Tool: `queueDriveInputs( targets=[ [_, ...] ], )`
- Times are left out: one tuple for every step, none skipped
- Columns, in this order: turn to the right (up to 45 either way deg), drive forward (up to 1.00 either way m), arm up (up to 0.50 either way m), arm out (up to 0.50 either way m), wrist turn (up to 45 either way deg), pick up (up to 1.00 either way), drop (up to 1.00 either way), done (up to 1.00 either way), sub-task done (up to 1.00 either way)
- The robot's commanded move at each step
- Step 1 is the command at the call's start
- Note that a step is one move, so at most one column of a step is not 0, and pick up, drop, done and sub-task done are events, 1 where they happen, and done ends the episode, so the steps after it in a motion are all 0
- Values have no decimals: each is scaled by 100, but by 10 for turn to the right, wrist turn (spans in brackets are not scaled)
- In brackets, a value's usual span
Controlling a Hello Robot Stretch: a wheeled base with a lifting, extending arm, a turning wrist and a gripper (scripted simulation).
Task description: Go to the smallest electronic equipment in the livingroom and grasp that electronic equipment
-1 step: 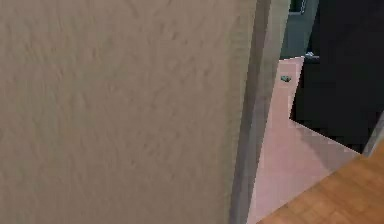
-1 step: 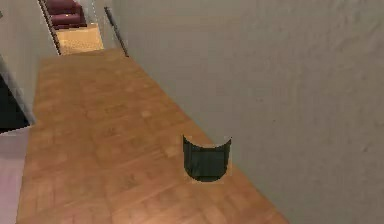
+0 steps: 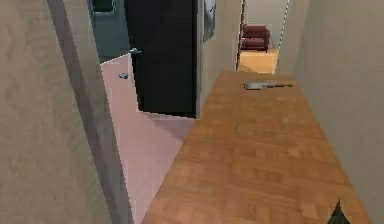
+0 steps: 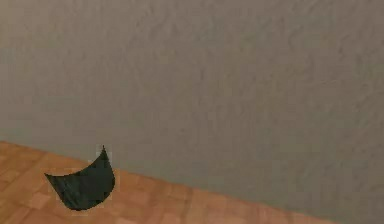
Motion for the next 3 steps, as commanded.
queueDriveInputs(
  targets=[
    [180,0,0,0,0,0,0,0,0],
    [0,100,0,0,0,0,0,0,0],
    [0,100,0,0,0,0,0,0,0]
  ],
)
